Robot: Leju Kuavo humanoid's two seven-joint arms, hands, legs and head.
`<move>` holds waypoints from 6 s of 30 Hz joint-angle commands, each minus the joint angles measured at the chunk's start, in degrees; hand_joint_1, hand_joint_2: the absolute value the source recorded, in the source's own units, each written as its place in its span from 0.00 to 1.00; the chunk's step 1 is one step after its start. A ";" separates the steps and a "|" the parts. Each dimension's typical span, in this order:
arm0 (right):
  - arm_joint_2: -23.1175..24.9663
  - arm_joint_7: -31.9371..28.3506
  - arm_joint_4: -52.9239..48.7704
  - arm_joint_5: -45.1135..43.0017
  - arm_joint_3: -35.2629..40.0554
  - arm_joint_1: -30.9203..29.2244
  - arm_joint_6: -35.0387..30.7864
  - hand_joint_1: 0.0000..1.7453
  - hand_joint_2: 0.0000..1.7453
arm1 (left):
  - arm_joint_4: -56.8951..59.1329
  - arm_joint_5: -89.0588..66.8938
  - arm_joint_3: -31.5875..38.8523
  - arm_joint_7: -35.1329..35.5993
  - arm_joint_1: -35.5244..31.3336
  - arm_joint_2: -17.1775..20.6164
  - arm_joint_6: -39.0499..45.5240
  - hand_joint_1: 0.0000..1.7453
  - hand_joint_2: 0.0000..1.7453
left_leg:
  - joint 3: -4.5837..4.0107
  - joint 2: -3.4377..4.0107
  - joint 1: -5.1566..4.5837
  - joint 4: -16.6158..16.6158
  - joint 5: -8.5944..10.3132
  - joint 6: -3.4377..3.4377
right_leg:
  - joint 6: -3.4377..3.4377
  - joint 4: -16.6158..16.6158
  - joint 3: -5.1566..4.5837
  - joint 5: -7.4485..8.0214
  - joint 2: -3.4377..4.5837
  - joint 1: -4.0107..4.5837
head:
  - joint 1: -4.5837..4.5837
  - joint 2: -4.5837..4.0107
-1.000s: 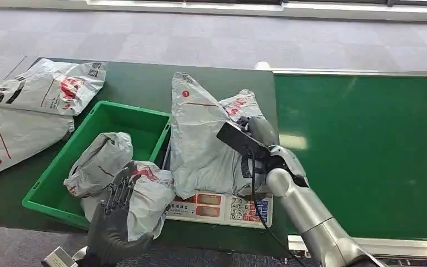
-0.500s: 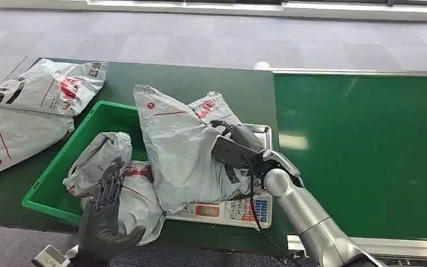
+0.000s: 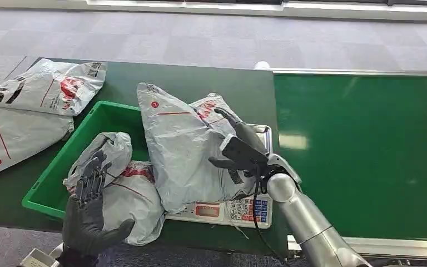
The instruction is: Moved the parcel from conveyor to table for the left to box.
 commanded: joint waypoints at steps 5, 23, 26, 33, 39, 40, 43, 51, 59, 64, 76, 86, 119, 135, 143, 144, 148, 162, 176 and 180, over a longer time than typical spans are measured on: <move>-2.67 -2.86 -30.20 -5.88 -14.18 24.00 -16.84 0.00 1.00 | 1.83 -9.38 -6.17 10.59 -12.83 1.90 12.09 0.00 1.00 | -0.13 -0.88 0.05 -0.01 0.12 0.02 | -0.03 -0.12 0.18 -0.13 -0.89 0.05 | 0.00 0.00; -0.58 -10.10 -35.44 -11.84 -17.33 30.21 -23.21 0.00 1.00 | 3.88 -18.48 -10.53 15.47 -16.52 2.34 16.97 0.00 1.00 | -0.04 -0.04 0.00 -0.04 0.03 0.01 | -0.09 -0.09 -0.01 0.02 -0.11 0.01 | 0.00 0.00; -0.98 -17.34 -40.34 -17.24 -18.96 37.41 -29.24 0.00 1.00 | 8.96 -28.77 -15.36 24.66 -23.45 -0.04 20.21 0.00 1.00 | -0.11 -0.63 0.01 0.03 0.09 0.02 | -0.06 -0.09 -0.02 -0.10 -0.70 0.01 | -0.02 0.00; -2.14 -20.31 -44.37 -28.07 -17.29 40.69 -40.07 0.00 1.00 | 29.24 -30.68 -20.92 34.99 -33.48 -3.61 15.38 0.00 1.00 | -0.06 -0.64 -0.08 -0.15 0.16 0.07 | -0.03 -0.28 0.20 0.03 -0.71 -0.06 | 0.00 0.00; 0.54 -20.31 -38.07 -23.30 -9.95 36.07 -38.14 0.00 1.00 | 59.03 -43.72 -27.78 40.25 -43.23 -13.26 13.22 0.00 1.00 | -0.01 -0.27 -0.11 -0.05 0.13 0.14 | 0.10 -0.20 0.12 0.14 -0.34 -0.10 | 0.00 0.00; 0.54 -20.31 -38.07 -23.30 -9.95 36.07 -38.14 0.00 1.00 | 59.03 -43.72 -27.78 40.25 -43.23 -13.26 13.22 0.00 1.00 | -0.09 -0.26 -0.09 -0.08 0.18 0.14 | 0.09 -0.23 0.06 0.20 -0.33 -0.07 | 0.00 0.00; 0.34 -20.05 -38.68 -23.87 -10.92 35.95 -37.74 0.00 1.00 | 57.26 -44.00 -27.66 40.83 -42.57 -12.64 12.65 0.00 1.00 | -0.05 0.01 -0.11 -0.05 0.11 0.12 | 0.09 -0.17 0.00 0.23 -0.05 -0.09 | 0.00 0.00; 0.37 -20.01 -38.76 -23.94 -11.14 35.98 -37.52 0.00 1.00 | 56.71 -44.03 -27.52 40.99 -42.47 -12.44 12.31 0.00 1.00 | -0.09 0.09 -0.09 -0.04 0.09 0.10 | 0.08 -0.15 -0.06 0.24 0.07 -0.07 | 0.00 0.00; 0.37 -20.01 -38.76 -23.94 -11.14 35.98 -37.52 0.00 1.00 | 56.71 -44.03 -27.52 40.99 -42.47 -12.44 12.31 0.00 1.00 | -0.10 0.14 -0.09 -0.11 0.13 0.12 | 0.06 -0.21 -0.06 0.27 0.10 -0.07 | 0.00 0.00; 1.73 -20.07 -39.41 -23.32 -12.41 35.94 -37.29 0.00 1.00 | 57.20 -45.10 -27.37 41.65 -42.60 -12.56 10.38 0.00 1.00 | -0.13 0.11 -0.10 -0.04 0.08 0.10 | 0.08 -0.13 -0.09 0.22 0.08 -0.08 | 0.00 0.00; 4.85 -18.01 -39.37 -19.62 -15.37 35.48 -34.26 0.00 1.00 | 76.24 -48.85 -22.22 49.28 -47.24 -14.12 4.52 1.00 1.00 | -0.07 0.15 -0.09 -0.07 0.11 0.10 | 0.08 -0.16 -0.05 0.26 0.13 -0.08 | -0.02 0.00; 5.13 -17.85 -39.13 -20.57 -16.95 36.12 -33.35 0.00 1.00 | 76.07 -48.79 -18.66 45.72 -45.69 -13.09 6.46 1.00 1.00 | 0.30 0.28 -0.09 -0.22 0.14 0.10 | 0.06 -0.25 0.28 0.33 0.24 -0.06 | -0.02 0.00; 5.26 -20.31 -44.31 -21.09 -18.25 45.84 -37.69 0.00 1.00 | 3.09 -52.09 -16.94 38.62 -33.43 1.67 31.70 1.00 1.00 | -0.35 0.24 -0.05 0.04 0.03 0.01 | 0.02 0.04 -0.42 0.15 0.26 -0.03 | 0.00 0.00; 5.63 -16.90 -40.51 -19.62 -18.89 40.33 -30.45 0.00 1.00 | 49.92 -55.69 4.71 48.92 -37.13 1.91 29.57 1.00 1.00 | 0.02 0.32 -0.04 -0.26 0.27 -0.03 | -0.15 -0.20 -0.13 0.38 0.25 -0.02 | 0.00 0.00; 5.39 -16.39 -41.22 -19.31 -19.36 41.13 -29.90 0.00 1.00 | 51.22 -54.75 4.18 46.71 -35.80 0.53 15.45 0.60 1.00 | -0.04 0.23 -0.06 -0.23 0.30 0.03 | -0.10 -0.18 -0.12 0.32 0.18 -0.04 | -0.02 0.00; 5.55 -16.35 -41.04 -19.24 -19.38 40.98 -29.78 0.00 1.00 | 52.28 -56.60 3.47 47.19 -36.00 0.65 16.95 0.48 1.00 | -0.04 0.22 -0.07 -0.22 0.29 0.03 | -0.09 -0.17 -0.10 0.32 0.17 -0.05 | -0.02 0.00; 5.77 -16.32 -41.15 -19.09 -19.38 41.17 -29.88 0.00 1.00 | 52.88 -56.37 3.63 46.72 -35.99 0.56 16.60 0.00 1.00 | -0.07 0.26 -0.09 -0.21 0.27 0.05 | -0.09 -0.14 -0.16 0.33 0.21 -0.07 | -0.02 0.00; 6.16 -16.32 -41.61 -18.64 -20.00 42.14 -29.49 0.00 1.00 | 50.38 -51.86 6.34 42.54 -35.33 -0.13 24.64 0.00 1.00 | 0.09 0.30 -0.05 -0.24 0.28 0.05 | -0.11 -0.21 0.03 0.36 0.22 -0.03 | -0.02 0.00; 5.38 -16.81 -41.48 -19.62 -19.32 43.29 -29.94 0.00 1.00 | 33.54 -39.59 8.75 34.87 -27.47 0.93 39.38 0.00 1.00 | -0.04 0.34 -0.02 -0.21 0.23 0.05 | -0.14 -0.18 -0.13 0.31 0.28 0.01 | -0.02 0.00; 5.38 -16.82 -41.49 -19.63 -19.31 43.20 -29.96 0.00 1.00 | 33.65 -39.57 8.67 34.89 -27.55 0.74 39.45 0.00 1.00 | -0.22 0.28 -0.03 -0.08 0.21 0.05 | -0.09 -0.06 -0.28 0.27 0.21 -0.01 | -0.02 0.00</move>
